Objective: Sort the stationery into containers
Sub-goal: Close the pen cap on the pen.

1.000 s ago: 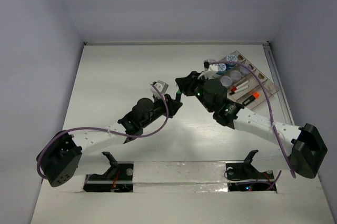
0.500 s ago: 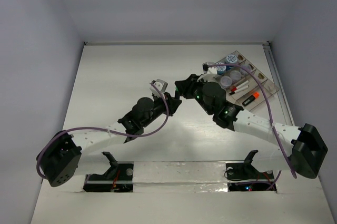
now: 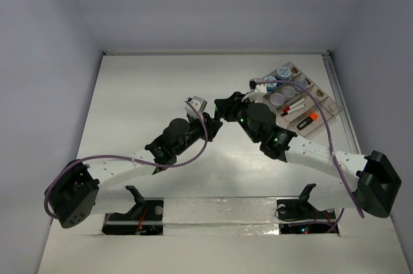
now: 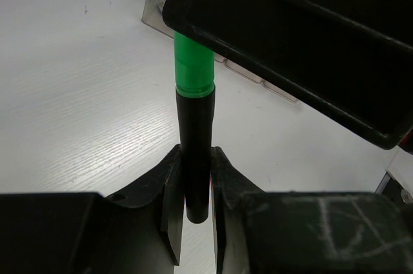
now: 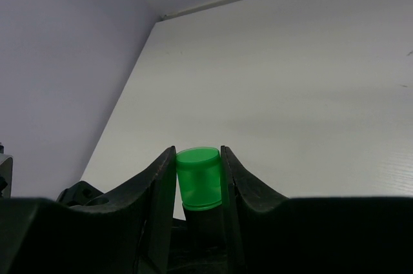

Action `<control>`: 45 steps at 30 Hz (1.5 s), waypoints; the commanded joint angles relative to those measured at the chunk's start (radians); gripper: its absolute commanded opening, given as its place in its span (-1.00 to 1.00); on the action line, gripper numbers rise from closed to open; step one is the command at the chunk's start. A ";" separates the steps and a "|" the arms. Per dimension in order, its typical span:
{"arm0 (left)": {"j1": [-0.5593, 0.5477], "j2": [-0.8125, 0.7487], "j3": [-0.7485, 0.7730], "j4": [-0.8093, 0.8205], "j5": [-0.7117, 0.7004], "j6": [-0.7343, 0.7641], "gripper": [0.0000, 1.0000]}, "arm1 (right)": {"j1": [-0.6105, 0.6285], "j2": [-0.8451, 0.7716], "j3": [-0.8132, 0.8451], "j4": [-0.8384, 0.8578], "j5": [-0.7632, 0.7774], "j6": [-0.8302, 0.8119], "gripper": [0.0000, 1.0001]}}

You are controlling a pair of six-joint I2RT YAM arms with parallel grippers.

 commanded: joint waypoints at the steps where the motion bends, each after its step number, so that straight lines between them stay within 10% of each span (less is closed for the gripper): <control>1: 0.000 -0.036 0.081 0.061 -0.041 0.022 -1.00 | 0.036 0.002 -0.032 0.032 -0.007 0.010 -1.00; 45: 0.088 -0.102 0.346 -0.072 -0.026 0.091 -1.00 | 0.189 -0.002 -0.091 -0.347 0.071 -0.061 -1.00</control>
